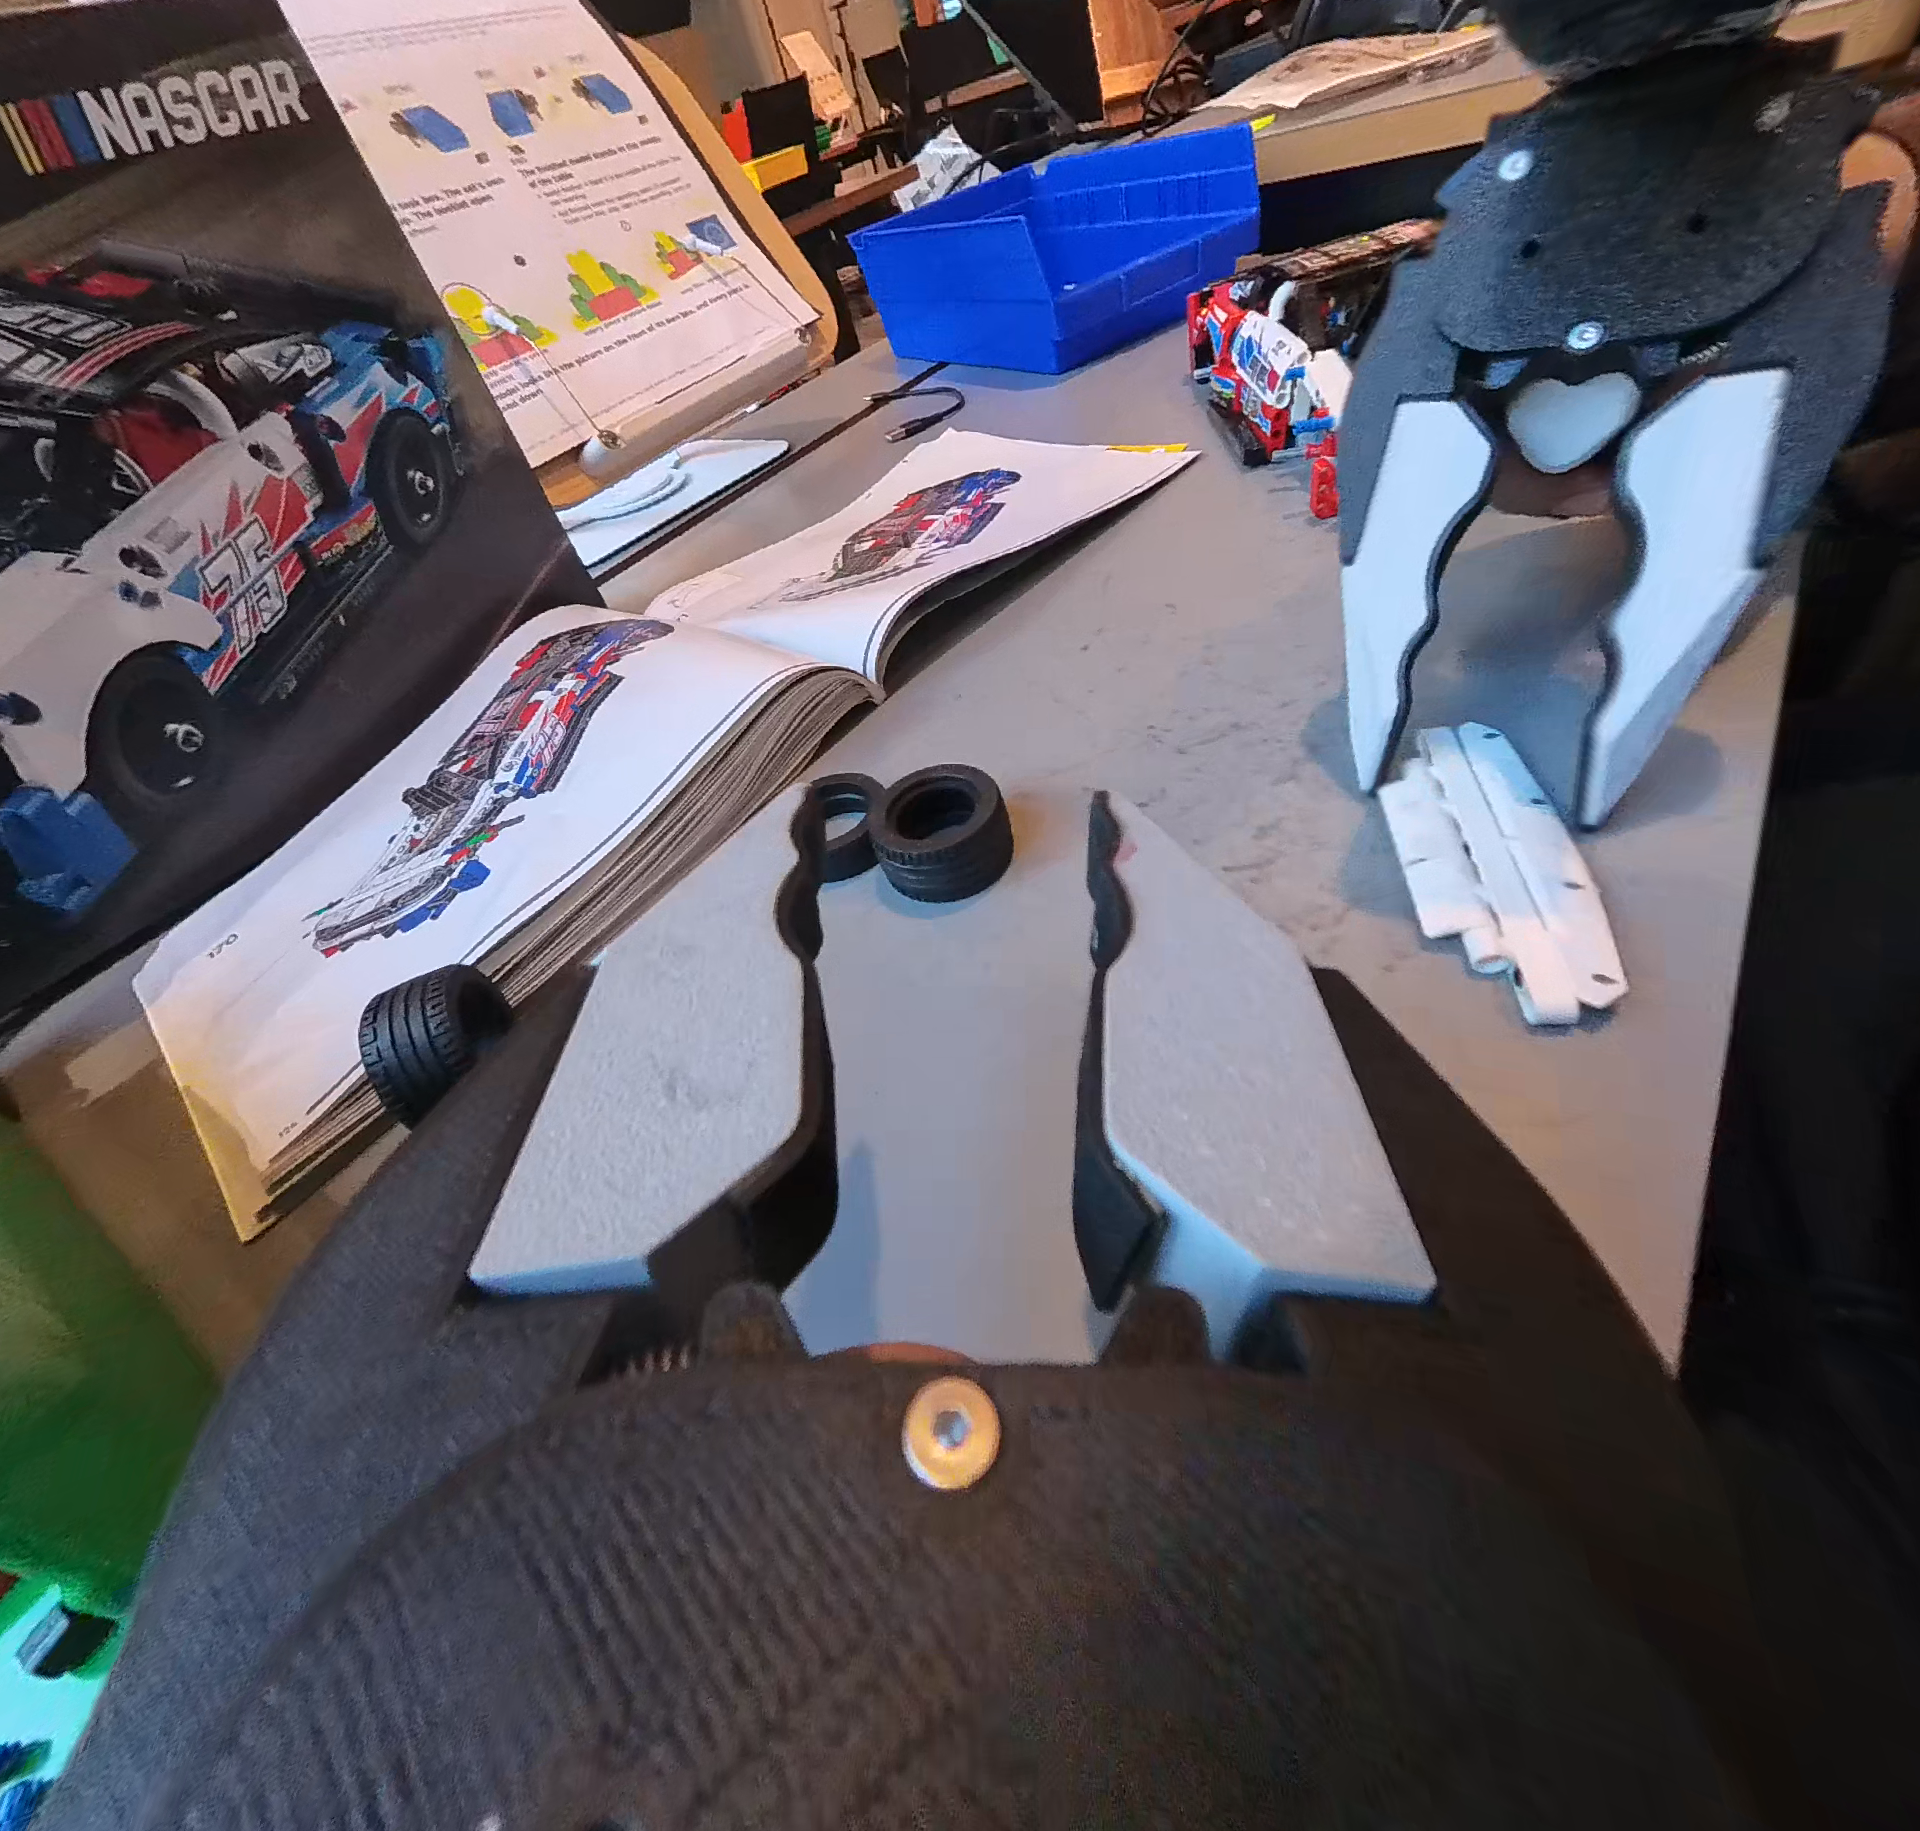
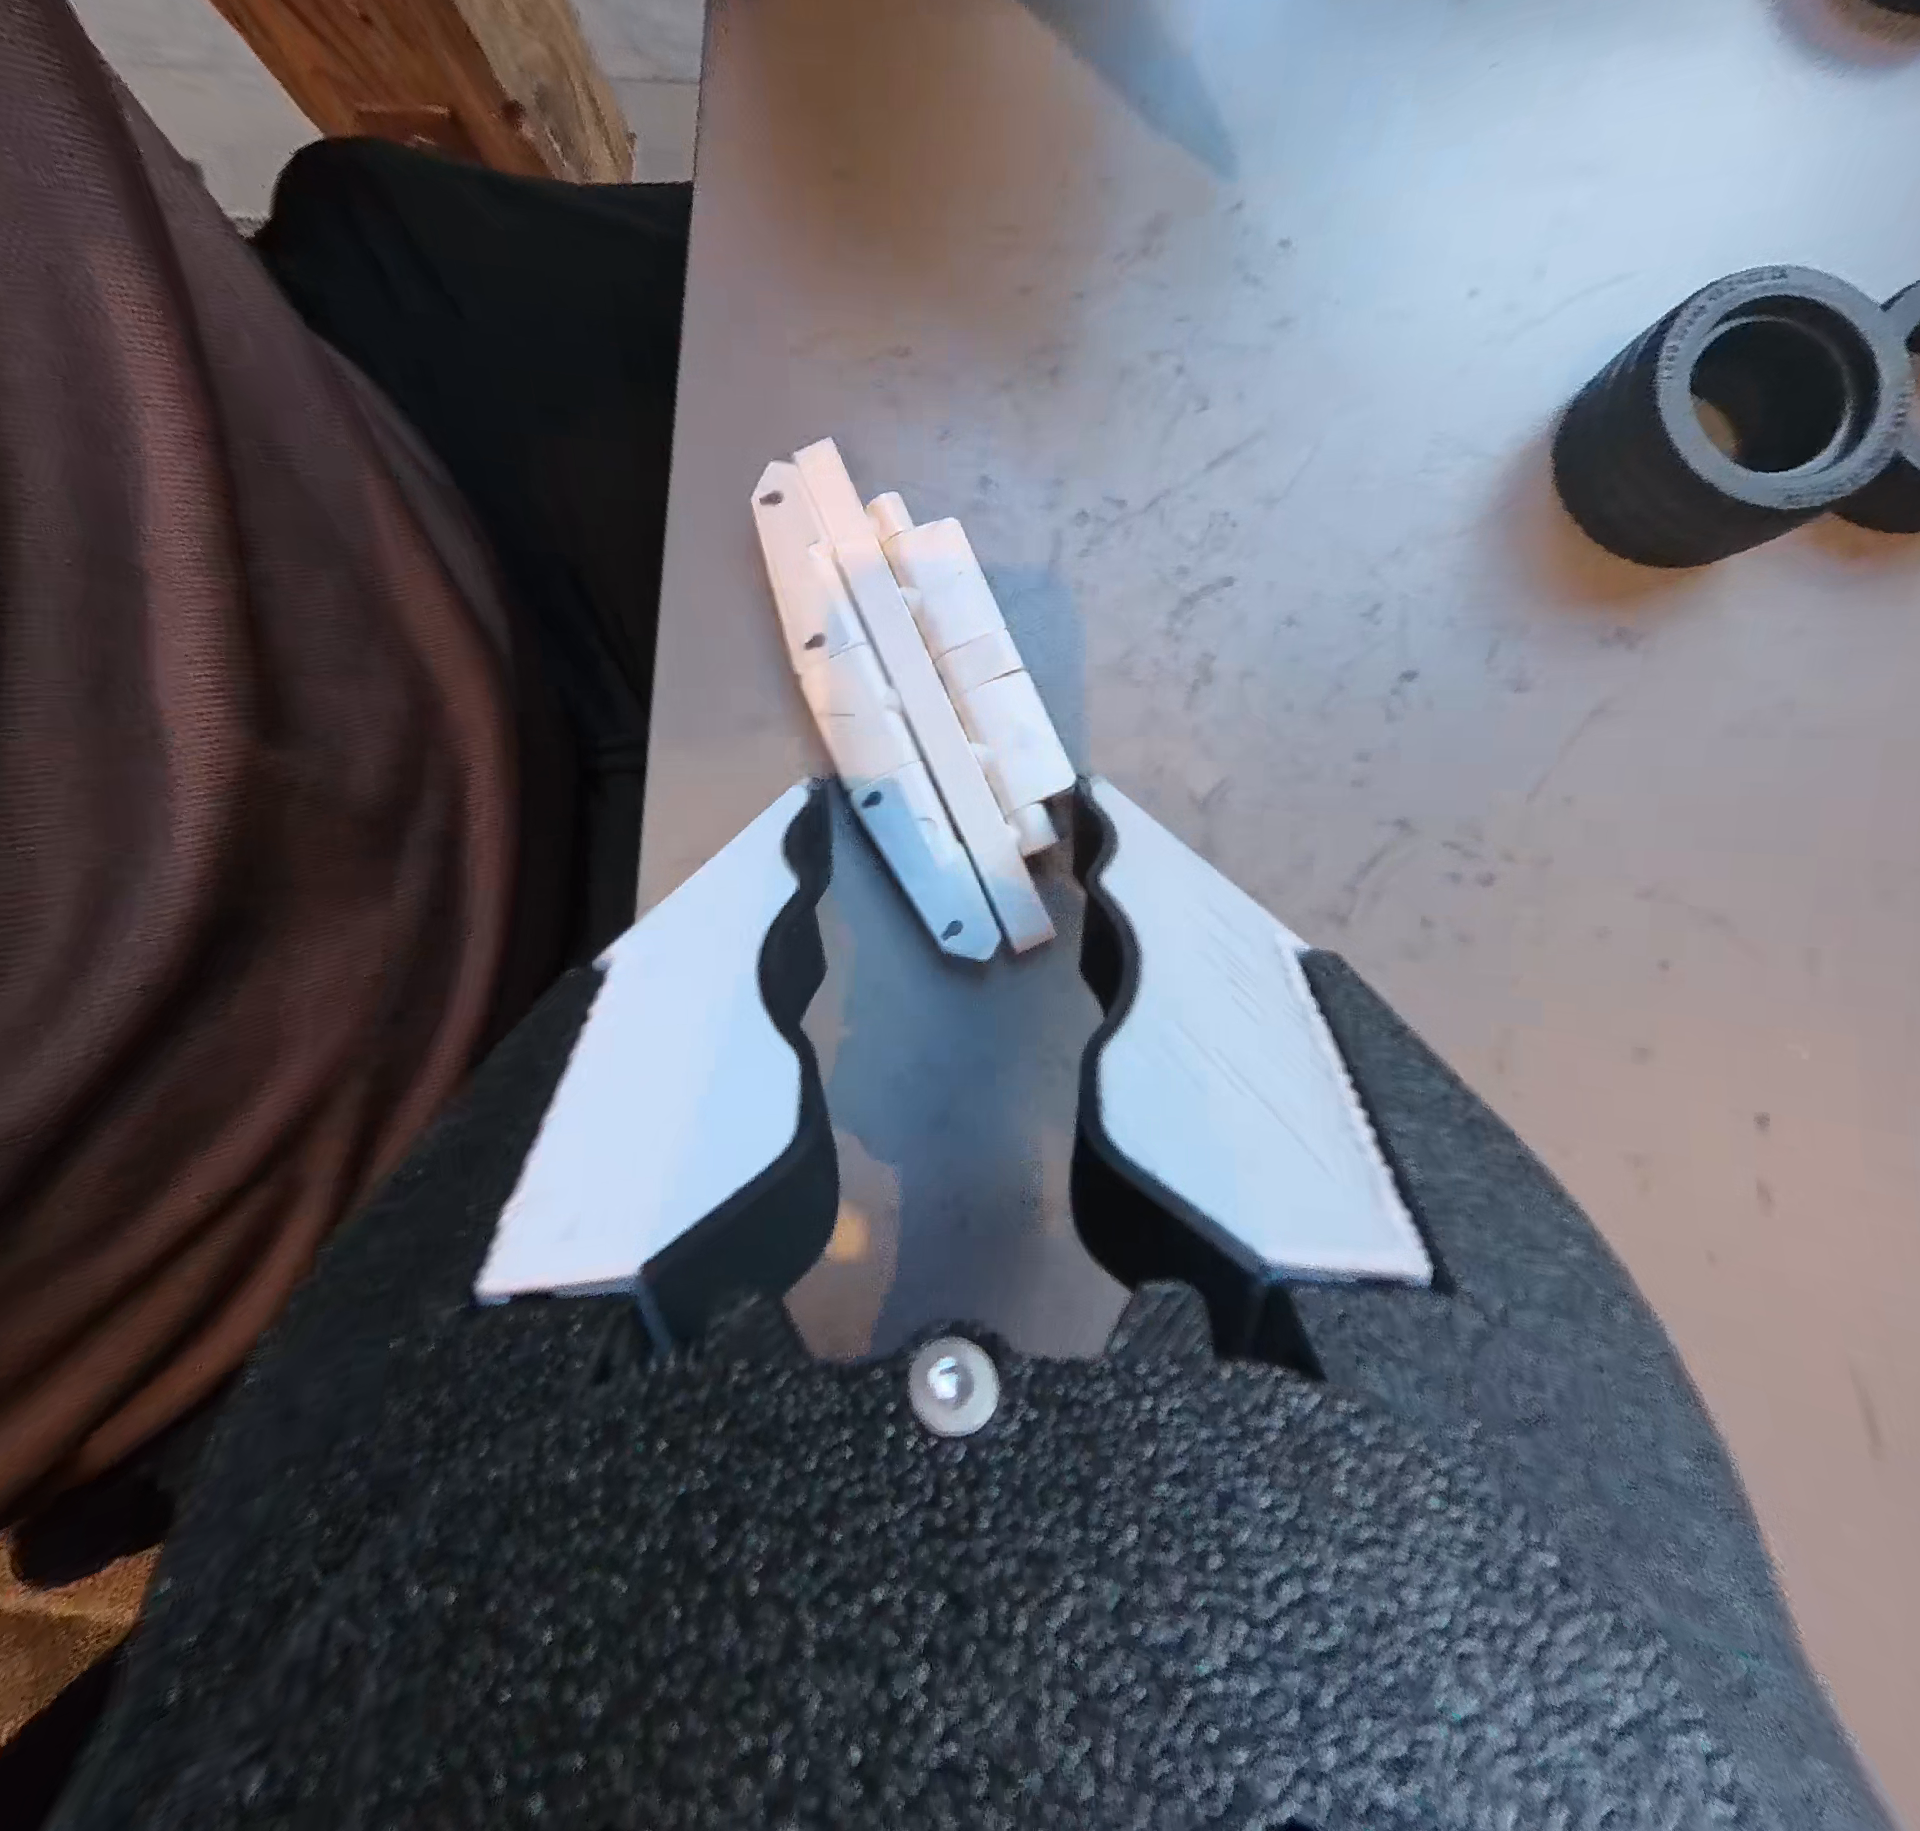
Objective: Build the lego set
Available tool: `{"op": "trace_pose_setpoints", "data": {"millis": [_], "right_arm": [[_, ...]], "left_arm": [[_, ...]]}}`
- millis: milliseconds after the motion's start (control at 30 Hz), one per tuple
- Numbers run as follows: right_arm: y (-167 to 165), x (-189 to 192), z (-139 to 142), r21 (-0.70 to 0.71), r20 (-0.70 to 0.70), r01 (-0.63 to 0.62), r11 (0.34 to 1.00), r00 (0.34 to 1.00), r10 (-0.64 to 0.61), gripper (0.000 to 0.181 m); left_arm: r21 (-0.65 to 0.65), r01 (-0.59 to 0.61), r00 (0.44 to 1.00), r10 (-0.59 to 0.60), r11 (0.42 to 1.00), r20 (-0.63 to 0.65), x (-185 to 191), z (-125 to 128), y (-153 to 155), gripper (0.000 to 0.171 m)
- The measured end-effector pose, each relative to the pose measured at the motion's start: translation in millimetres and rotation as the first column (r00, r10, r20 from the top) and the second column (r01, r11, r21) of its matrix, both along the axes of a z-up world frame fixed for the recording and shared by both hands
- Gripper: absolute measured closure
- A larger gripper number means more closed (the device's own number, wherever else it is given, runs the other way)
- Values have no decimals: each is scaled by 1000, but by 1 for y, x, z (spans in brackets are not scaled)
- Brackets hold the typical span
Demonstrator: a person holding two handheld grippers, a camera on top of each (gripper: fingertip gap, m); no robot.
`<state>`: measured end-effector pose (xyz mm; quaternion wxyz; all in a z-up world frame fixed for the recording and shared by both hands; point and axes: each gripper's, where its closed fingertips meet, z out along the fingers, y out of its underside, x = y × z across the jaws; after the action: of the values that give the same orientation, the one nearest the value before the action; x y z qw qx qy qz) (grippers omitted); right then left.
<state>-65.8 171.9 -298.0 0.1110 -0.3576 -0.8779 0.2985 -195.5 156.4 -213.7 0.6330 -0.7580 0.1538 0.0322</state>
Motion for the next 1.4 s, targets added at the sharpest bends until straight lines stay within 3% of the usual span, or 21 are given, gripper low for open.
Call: {"op": "trace_pose_setpoints", "data": {"millis": [233,533,800,1200,1400], "right_arm": [[3,-15,1,-18,3,45,999,999,-45,138],[27,-38,7,8,-24,240,971,971,-240,138],[47,-44,14,-68,-21,400,914,915,-403,138],[50,10,16,-48,-37,555,830,830,-557,138],[71,38,6,-36,-54,686,727,725,-687,138]], "left_arm": [[4,-7,1000,7,1000,14,-2,1,0,125],[31,-22,997,20,999,73,-9,7,-2,127],[3,-21,997,21,1000,69,-11,3,0,127],[-41,-4,1000,3,999,-21,-2,-7,3,126],[-98,95,994,-99,991,-36,13,-15,2,122]]}}
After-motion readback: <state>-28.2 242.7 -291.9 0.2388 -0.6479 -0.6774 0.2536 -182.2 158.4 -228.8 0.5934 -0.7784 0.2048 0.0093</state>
